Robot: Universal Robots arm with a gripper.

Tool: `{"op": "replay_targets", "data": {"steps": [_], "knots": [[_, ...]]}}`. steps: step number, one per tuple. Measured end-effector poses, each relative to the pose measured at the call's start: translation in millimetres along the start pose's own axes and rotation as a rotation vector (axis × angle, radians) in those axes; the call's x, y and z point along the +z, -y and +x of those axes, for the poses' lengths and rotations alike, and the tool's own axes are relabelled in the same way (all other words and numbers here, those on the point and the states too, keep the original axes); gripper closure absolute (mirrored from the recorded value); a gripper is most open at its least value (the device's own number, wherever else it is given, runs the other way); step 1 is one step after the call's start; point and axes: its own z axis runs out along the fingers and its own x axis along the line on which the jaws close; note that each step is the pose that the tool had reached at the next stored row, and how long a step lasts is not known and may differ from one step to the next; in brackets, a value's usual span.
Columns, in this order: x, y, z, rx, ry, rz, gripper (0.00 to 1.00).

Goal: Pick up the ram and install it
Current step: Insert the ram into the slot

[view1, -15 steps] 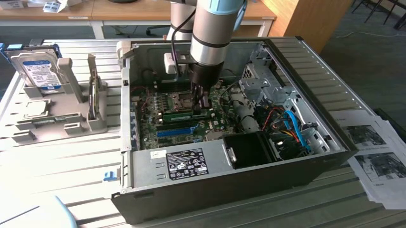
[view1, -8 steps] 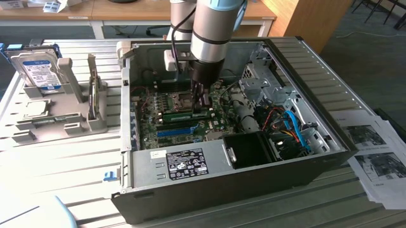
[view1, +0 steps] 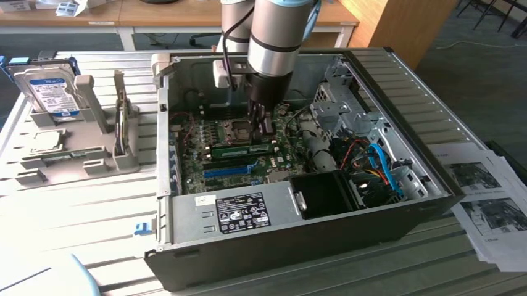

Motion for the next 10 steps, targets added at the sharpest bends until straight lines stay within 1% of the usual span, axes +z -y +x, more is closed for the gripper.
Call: {"op": "replay_targets", "data": {"steps": [10], "knots": [[-11.5, -0.6, 0.0, 0.000, 0.0000, 0.0000, 0.82]]}}
